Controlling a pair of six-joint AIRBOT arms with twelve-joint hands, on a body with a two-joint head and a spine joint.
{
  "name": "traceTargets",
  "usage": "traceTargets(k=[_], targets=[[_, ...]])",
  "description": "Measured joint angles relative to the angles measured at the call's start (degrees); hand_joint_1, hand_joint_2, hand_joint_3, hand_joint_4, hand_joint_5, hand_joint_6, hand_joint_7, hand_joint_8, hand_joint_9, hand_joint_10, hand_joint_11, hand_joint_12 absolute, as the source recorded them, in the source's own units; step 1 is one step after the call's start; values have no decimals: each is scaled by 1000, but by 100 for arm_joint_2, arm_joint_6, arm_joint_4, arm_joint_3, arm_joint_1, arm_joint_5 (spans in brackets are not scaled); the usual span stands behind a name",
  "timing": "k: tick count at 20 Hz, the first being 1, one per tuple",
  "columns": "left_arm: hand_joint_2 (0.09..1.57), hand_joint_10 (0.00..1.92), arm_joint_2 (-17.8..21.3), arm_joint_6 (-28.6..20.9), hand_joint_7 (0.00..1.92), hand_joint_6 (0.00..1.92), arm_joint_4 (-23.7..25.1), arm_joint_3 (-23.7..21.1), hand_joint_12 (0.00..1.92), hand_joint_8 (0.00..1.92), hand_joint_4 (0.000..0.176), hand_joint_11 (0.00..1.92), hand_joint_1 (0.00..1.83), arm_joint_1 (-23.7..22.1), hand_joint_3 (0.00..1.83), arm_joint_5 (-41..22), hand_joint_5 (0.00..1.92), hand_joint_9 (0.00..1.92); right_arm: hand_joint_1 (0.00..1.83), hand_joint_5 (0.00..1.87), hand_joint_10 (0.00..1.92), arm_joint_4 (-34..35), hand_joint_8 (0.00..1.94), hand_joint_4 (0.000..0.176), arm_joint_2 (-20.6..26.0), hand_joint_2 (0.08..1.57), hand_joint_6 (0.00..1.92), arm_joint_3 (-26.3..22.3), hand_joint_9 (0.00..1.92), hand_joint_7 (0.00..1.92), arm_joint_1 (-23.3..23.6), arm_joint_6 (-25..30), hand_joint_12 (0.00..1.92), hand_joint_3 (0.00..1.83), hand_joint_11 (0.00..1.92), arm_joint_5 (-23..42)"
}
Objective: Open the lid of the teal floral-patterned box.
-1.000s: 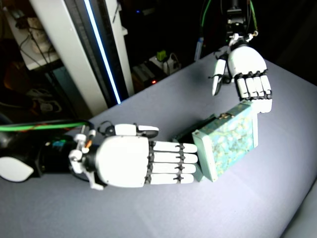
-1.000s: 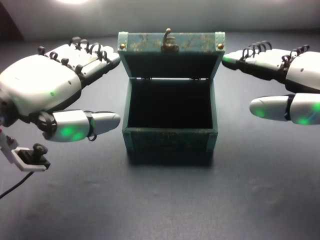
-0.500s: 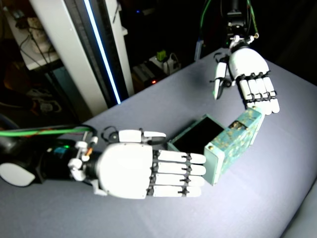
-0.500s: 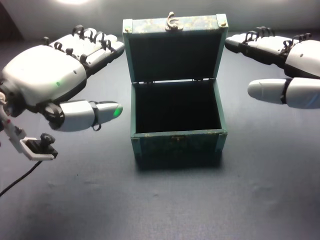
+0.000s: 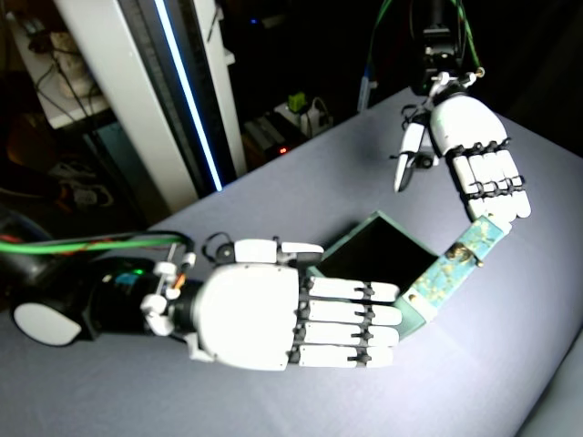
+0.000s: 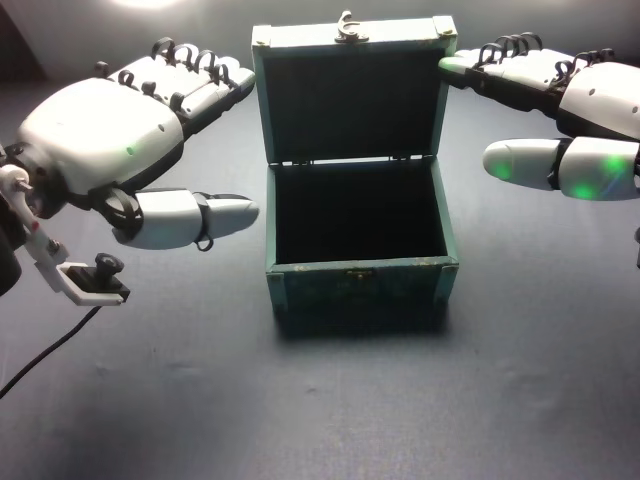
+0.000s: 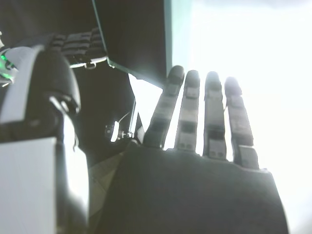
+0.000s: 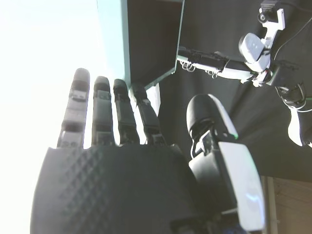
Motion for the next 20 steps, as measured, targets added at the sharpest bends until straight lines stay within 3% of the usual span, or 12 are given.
traceTargets(k=[2,3,6,8,9,10,11,13,14,15,18,20], targets=[[1409,0,129,11,0,0,-96,-90,0,0,0,0,297,118,20,-127,0,0,83,35,0,-11,3,0,81,1459,2,-44,3,10,7,0,115,0,0,-2],[1393,0,208,46,0,0,-151,-149,0,0,0,0,294,162,10,-201,1,0,70,34,2,-2,3,1,133,1461,1,-74,15,27,7,-2,159,0,0,-4],[1410,0,570,127,0,3,-358,-400,0,0,0,0,362,396,8,-658,4,0,16,21,0,-7,7,0,356,1473,3,-205,0,14,4,-7,55,2,1,7],[1381,0,791,136,0,3,-520,-623,0,0,0,0,279,658,0,-1104,9,0,0,31,4,13,4,0,551,1462,0,-356,58,86,-24,-24,101,0,44,46],[1362,9,909,149,21,5,-592,-767,11,6,0,24,118,837,0,-1390,19,31,0,51,10,195,7,0,651,1455,8,-463,78,100,-157,-66,116,0,68,216],[1354,19,1040,144,79,11,-664,-955,19,20,0,43,222,1045,0,-1735,46,74,0,61,2,431,1,0,756,1449,7,-599,18,54,-343,-160,58,0,13,420],[1367,5,1134,146,42,3,-704,-1078,3,5,0,8,225,1182,0,-2028,12,40,60,86,4,616,2,6,835,1460,10,-719,20,53,-487,-205,58,0,22,599],[1399,19,1261,133,82,13,-822,-1346,48,13,0,113,243,1602,4,-2977,58,103,99,117,7,1163,7,15,1086,1422,8,-1110,52,97,-885,-404,79,0,47,1401],[1388,2,1268,33,84,10,-861,-1449,29,6,0,68,248,1880,0,-3580,71,77,196,121,5,1438,1,0,1235,1440,1,-1351,60,102,-1130,-616,239,13,6,2151],[1411,0,1268,-52,49,1,-863,-1480,5,0,0,13,262,1980,8,-3779,49,15,375,132,7,1563,5,0,1266,1481,4,-1451,71,118,-1209,-660,216,10,0,2428],[1417,19,1174,-507,77,6,-1027,-1497,21,8,0,44,377,2323,1,-4623,71,70,540,164,9,1652,9,0,1281,1534,4,-1725,124,171,-1453,-726,310,0,11,3407],[1306,6,1047,-890,148,2,-1237,-1394,70,4,0,109,512,2570,0,-4887,105,141,917,310,34,1552,32,0,1276,1471,24,-1814,292,353,-1582,-723,355,0,153,3703]])
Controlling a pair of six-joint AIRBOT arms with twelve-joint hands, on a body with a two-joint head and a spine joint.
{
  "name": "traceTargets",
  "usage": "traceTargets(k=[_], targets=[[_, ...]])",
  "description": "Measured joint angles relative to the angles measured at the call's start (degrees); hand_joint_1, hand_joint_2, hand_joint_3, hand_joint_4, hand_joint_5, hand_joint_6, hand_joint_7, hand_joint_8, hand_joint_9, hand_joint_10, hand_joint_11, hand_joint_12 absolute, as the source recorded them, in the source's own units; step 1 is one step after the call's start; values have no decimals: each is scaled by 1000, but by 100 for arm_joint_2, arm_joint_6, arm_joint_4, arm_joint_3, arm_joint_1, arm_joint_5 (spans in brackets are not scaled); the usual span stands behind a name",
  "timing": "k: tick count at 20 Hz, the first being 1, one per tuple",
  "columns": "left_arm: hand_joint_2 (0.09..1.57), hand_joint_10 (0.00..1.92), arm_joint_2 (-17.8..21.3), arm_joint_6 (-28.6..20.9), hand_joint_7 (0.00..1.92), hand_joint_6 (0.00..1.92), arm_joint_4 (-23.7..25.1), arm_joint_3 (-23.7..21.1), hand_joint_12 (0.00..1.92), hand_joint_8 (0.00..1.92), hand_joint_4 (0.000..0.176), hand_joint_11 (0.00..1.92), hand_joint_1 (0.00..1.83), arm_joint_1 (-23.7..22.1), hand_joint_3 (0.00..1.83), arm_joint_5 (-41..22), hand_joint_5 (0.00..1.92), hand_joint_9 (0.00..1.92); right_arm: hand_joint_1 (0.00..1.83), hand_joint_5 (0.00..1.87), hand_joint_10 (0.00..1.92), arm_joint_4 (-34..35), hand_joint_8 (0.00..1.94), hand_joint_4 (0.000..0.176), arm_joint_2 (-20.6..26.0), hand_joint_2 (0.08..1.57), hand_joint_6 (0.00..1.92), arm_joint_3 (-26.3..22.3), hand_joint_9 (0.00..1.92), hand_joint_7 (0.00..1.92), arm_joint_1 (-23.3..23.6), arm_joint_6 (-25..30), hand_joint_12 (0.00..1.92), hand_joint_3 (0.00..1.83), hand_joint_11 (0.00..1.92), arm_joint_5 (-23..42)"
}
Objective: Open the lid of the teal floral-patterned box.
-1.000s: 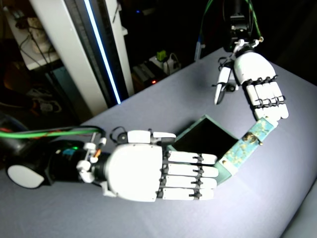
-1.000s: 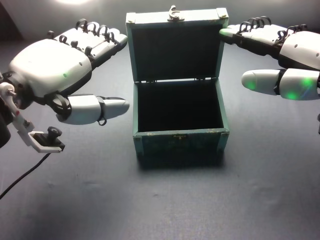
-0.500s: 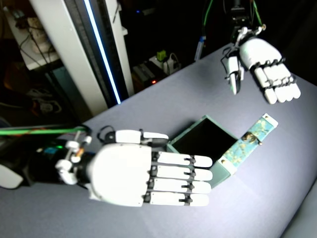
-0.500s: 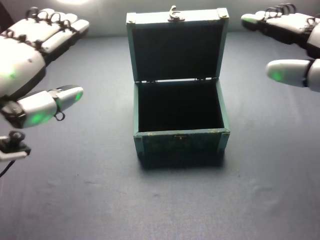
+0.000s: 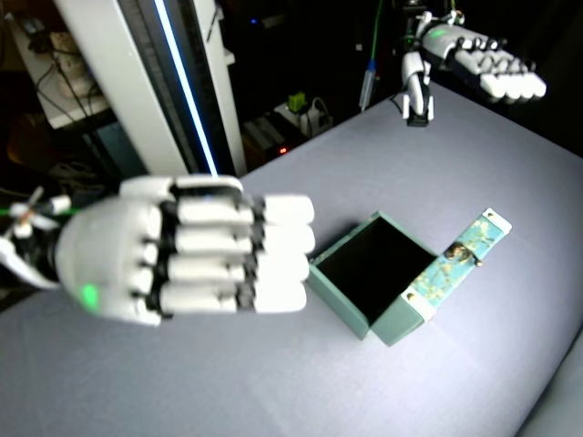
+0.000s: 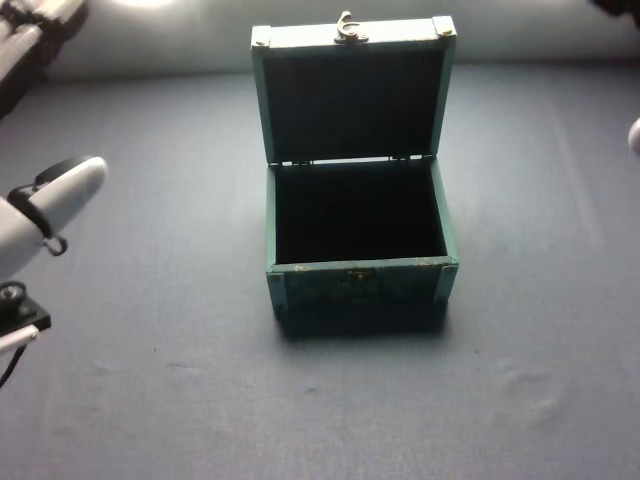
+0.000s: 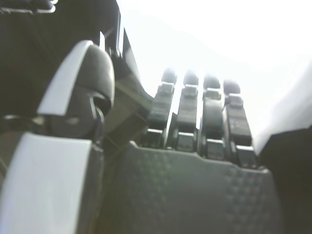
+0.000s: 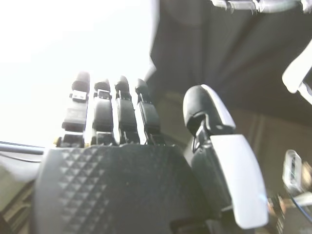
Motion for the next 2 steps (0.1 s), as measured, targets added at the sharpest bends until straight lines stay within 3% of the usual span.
traceTargets(k=[2], targets=[[1349,12,-94,-470,173,10,-162,79,81,7,0,148,382,76,14,35,79,186,1164,190,35,33,13,0,-4,1408,2,-55,389,372,-68,-9,386,0,233,168]])
